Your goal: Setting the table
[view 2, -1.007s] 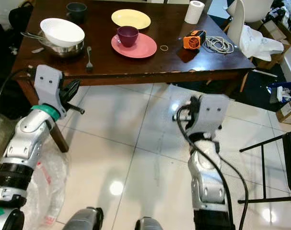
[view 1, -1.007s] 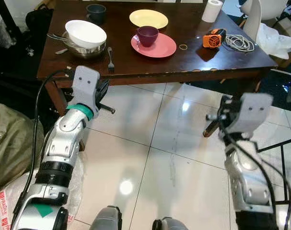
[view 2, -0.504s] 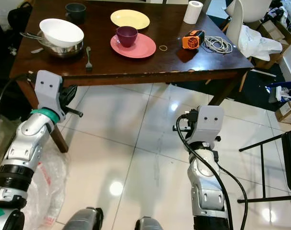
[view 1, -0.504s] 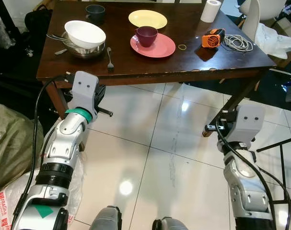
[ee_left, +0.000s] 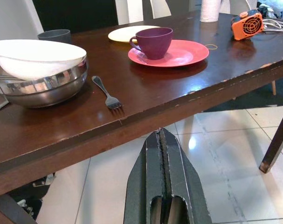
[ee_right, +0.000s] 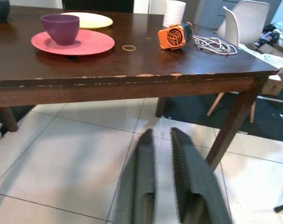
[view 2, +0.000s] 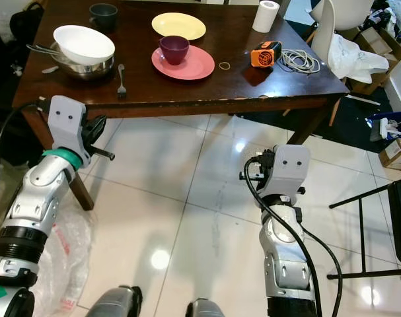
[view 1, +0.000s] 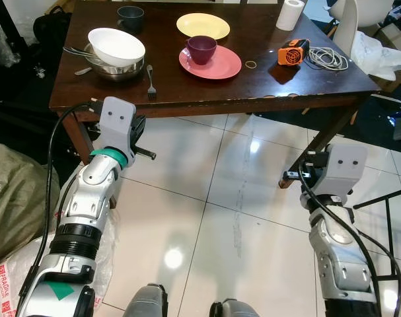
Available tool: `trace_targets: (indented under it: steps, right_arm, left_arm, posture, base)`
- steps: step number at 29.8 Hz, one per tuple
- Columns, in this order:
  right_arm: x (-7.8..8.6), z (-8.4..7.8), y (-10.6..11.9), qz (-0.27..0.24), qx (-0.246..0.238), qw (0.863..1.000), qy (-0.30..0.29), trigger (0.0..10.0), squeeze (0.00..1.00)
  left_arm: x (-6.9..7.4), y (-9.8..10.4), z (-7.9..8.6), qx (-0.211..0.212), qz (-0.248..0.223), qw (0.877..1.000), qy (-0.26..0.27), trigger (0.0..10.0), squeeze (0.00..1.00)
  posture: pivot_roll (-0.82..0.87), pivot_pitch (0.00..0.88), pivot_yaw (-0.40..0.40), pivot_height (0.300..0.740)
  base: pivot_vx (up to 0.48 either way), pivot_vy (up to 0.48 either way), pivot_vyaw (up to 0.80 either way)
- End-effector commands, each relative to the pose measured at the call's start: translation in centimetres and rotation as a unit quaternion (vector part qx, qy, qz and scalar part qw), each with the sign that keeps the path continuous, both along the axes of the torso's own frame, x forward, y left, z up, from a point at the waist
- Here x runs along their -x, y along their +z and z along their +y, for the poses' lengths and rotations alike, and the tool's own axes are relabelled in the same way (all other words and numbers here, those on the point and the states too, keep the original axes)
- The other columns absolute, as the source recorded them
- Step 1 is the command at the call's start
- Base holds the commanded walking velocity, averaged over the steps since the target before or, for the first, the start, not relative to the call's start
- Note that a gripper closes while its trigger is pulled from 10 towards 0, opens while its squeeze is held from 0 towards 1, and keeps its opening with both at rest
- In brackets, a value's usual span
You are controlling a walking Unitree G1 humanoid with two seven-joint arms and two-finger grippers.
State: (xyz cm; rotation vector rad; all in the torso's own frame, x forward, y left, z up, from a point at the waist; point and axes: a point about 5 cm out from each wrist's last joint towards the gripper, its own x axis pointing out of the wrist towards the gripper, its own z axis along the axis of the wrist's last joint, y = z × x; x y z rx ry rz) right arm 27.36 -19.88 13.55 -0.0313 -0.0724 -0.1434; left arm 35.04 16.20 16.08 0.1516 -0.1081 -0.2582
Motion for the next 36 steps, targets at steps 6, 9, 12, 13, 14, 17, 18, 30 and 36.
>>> trace_targets:
  steps: [6, 9, 12, 13, 14, 17, 18, 30, 36]
  right_arm:
    - [-0.02, -0.36, 0.55, -0.014, -0.003, 1.000, -0.009, 10.0, 1.00]
    - [-0.09, -0.38, 0.64, -0.015, 0.002, 1.000, -0.012, 10.0, 1.00]
    - [-0.13, -0.39, 0.75, -0.017, 0.011, 1.000, -0.015, 10.0, 0.83]
    - [-0.15, -0.37, 0.77, -0.017, 0.012, 1.000, -0.016, 10.0, 0.00]
    - [-0.17, -0.36, 0.78, -0.017, 0.011, 1.000, -0.016, 10.0, 0.00]
    - [-0.19, -0.34, 0.76, -0.017, 0.009, 1.000, -0.015, 10.0, 0.00]
    - [-0.19, -0.34, 0.76, -0.017, 0.009, 1.000, -0.015, 10.0, 0.00]
    - [-0.29, -0.22, 0.75, -0.018, 0.008, 1.000, -0.014, 10.0, 0.00]
    - [-0.32, -0.19, 0.77, -0.018, 0.008, 1.000, -0.014, 10.0, 0.00]
  left_arm:
    - [-0.11, -0.25, -0.28, -0.002, 0.004, 1.000, -0.003, 10.0, 0.00]
    - [-0.11, -0.25, -0.34, -0.002, 0.004, 1.000, -0.003, 10.0, 0.00]
    - [-0.12, -0.23, -0.37, -0.001, 0.005, 1.000, -0.003, 10.0, 0.00]
    - [-0.13, -0.21, -0.37, 0.002, 0.005, 1.000, -0.004, 10.0, 0.00]
    - [-0.14, -0.20, -0.34, 0.005, 0.005, 1.000, -0.002, 0.0, 0.00]
    - [-0.10, -0.07, -0.37, 0.009, 0.001, 1.000, -0.004, 0.0, 0.00]
    - [-0.10, -0.07, -0.37, 0.009, 0.001, 1.000, -0.004, 0.0, 0.00]
    - [-0.19, 0.00, -0.52, 0.012, 0.004, 1.000, -0.012, 10.0, 1.00]
    - [-0.32, 0.15, -0.35, 0.011, 0.002, 1.000, -0.005, 10.0, 1.00]
  posture:
    - [0.11, 0.000, -0.006, 0.740]
    - [0.11, 0.000, -0.005, 0.740]
    - [0.11, 0.000, -0.004, 0.740]
    - [0.11, 0.000, -0.004, 0.740]
    - [0.11, 0.000, -0.004, 0.740]
    - [0.11, 0.000, -0.002, 0.740]
    - [0.11, 0.000, -0.002, 0.740]
    - [0.11, 0.000, 0.000, 0.740]
    - [0.11, 0.000, 0.001, 0.740]
  base:
    - [0.000, 0.000, 0.00]
    - [0.000, 0.000, 0.00]
    - [0.000, 0.000, 0.00]
    - [0.000, 0.000, 0.00]
    - [0.000, 0.000, 0.00]
    - [0.000, 0.000, 0.00]
    - [0.000, 0.000, 0.00]
    - [0.000, 0.000, 0.00]
    - [0.000, 0.000, 0.00]
